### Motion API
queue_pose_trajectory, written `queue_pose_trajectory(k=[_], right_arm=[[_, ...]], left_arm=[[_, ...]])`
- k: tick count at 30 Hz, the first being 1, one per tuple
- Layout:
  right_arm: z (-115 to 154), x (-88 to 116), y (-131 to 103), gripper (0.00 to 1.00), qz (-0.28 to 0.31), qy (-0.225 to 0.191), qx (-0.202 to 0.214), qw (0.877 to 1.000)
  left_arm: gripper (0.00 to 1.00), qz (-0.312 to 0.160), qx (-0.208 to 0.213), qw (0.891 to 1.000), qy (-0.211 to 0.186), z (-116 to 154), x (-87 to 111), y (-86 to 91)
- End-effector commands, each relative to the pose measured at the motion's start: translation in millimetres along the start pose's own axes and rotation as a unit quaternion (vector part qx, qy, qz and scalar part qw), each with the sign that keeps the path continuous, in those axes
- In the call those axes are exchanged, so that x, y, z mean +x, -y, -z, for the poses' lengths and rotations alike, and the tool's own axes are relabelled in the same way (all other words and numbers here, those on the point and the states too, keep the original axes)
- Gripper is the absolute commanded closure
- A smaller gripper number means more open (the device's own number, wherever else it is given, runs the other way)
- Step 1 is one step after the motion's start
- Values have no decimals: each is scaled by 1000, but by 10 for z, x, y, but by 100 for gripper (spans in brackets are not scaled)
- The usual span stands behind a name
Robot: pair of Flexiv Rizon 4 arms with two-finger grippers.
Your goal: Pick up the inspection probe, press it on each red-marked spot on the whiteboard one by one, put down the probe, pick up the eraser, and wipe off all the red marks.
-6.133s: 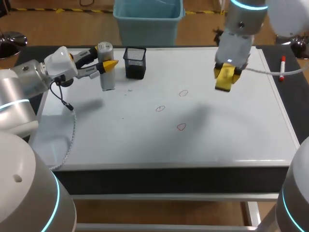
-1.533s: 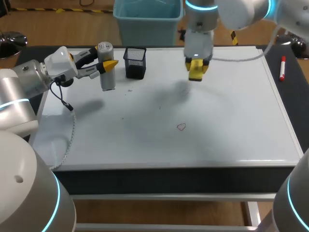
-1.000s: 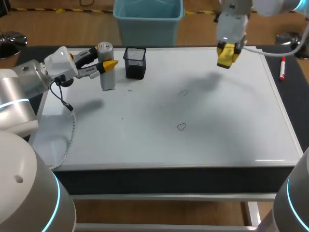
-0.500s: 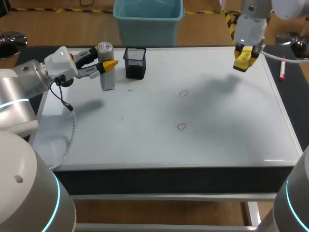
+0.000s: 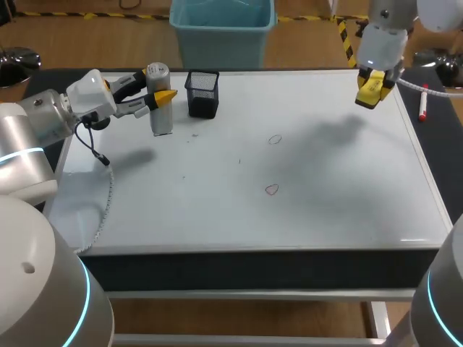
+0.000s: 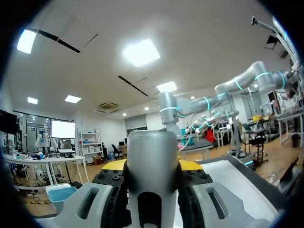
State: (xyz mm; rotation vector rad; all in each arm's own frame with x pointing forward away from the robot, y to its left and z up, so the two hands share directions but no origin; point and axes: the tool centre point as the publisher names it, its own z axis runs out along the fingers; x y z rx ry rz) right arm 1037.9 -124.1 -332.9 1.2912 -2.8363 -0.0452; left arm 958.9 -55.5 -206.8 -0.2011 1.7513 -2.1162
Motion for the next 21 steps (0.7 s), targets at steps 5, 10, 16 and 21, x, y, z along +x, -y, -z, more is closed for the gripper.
queue_pose_trajectory(k=[5,10,16,21], right_arm=[[11,11,3,100,1,-1,1,1000],[11,11,3,100,1,-1,1,1000],[11,11,3,100,1,-1,1,1000],[11,11,3,100,1,-1,1,1000]], left_arm=[[100,-1,0,1000,1,-6,0,4],[100,-3,-5,999,-35,-224,-19,64],[100,6,7,996,-92,-719,42,19],[100,16,11,989,-144,-1181,81,-36]])
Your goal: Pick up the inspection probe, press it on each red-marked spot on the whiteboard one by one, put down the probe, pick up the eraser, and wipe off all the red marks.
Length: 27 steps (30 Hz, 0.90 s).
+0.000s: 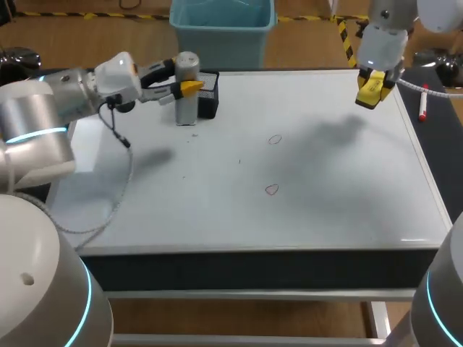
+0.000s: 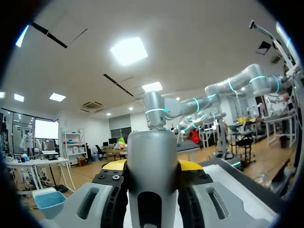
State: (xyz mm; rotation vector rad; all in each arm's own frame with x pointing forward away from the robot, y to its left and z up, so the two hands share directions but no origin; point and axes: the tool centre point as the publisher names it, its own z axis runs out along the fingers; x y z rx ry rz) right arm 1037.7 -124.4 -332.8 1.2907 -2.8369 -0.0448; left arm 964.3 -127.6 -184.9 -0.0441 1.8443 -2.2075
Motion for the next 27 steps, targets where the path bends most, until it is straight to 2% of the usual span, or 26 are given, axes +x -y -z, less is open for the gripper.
queue_pose_trajectory(k=[1,8,15,21,27], right_arm=[[10,7,3,100,1,-1,1,1000],[10,7,3,100,1,-1,1,1000],[10,7,3,100,1,-1,1,1000],[10,7,3,100,1,-1,1,1000],[10,7,3,100,1,-1,1,1000]], left_arm=[[100,6,10,997,-72,-536,-200,-148],[100,18,39,992,-120,-1166,-347,-363],[100,26,62,988,-140,-1656,-391,-612],[100,34,68,987,-140,-1949,-300,-783],[100,26,55,990,-126,-2054,-94,-782]])
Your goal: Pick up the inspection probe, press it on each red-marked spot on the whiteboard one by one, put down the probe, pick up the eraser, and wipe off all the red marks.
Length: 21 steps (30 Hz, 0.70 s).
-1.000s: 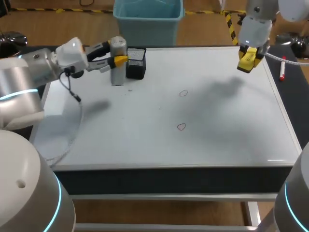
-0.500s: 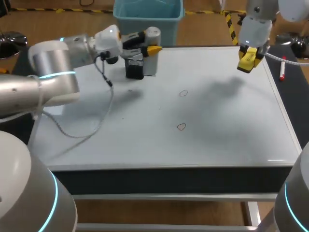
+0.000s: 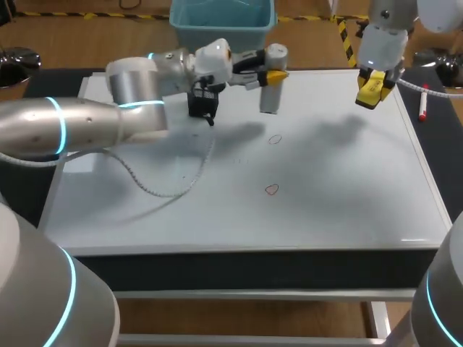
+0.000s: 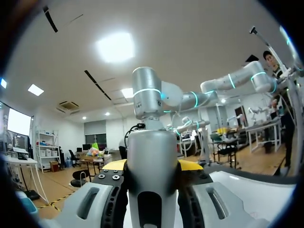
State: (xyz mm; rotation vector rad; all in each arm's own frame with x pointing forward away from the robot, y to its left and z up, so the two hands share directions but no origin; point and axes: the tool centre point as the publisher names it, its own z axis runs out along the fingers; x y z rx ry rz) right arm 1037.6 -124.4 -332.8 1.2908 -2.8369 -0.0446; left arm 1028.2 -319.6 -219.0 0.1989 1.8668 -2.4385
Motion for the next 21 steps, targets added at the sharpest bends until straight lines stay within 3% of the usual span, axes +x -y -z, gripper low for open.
queue_pose_trajectory(k=[1,10,21], right_arm=[[10,6,4,100,1,-1,1,1000],[10,6,4,100,1,-1,1,1000],[10,6,4,100,1,-1,1,1000]], left_arm=[[100,-4,3,1000,-5,-157,30,-45],[100,-19,-9,999,25,-123,268,-31],[100,-8,9,999,50,-98,449,-201]])
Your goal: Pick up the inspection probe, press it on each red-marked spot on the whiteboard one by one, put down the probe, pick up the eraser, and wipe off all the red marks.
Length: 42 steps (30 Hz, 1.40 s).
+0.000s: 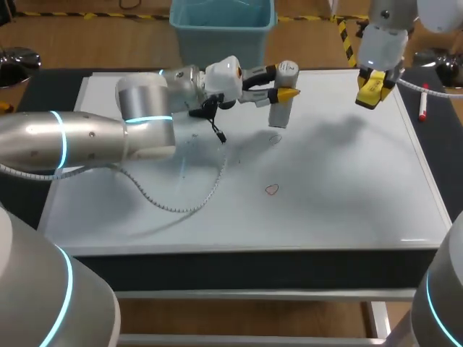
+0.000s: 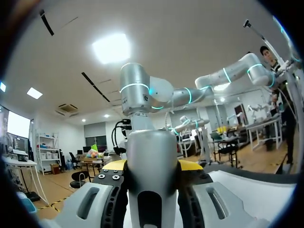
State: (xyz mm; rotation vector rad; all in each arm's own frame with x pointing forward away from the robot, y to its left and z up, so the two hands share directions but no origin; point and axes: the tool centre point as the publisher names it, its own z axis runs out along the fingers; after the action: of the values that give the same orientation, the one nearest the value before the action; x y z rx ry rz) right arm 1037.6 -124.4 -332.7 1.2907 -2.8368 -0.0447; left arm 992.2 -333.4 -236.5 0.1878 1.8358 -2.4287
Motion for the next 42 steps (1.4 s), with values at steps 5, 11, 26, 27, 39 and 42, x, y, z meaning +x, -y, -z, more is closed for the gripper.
queue_pose_trajectory(k=[5,11,26,27,39,42], right_arm=[[9,6,4,100,1,-1,1,1000],[9,6,4,100,1,-1,1,1000],[9,6,4,100,1,-1,1,1000],[9,6,4,100,1,-1,1,1000],[9,6,4,100,1,-1,1,1000],[9,6,4,100,1,-1,1,1000]], left_arm=[[100,4,1,999,46,15,93,-118],[100,6,11,999,52,8,117,-161],[100,19,-6,999,44,108,223,-302],[100,20,-7,999,44,124,233,-311],[100,25,-22,999,37,177,301,-301],[100,25,-22,999,36,171,297,-300]])
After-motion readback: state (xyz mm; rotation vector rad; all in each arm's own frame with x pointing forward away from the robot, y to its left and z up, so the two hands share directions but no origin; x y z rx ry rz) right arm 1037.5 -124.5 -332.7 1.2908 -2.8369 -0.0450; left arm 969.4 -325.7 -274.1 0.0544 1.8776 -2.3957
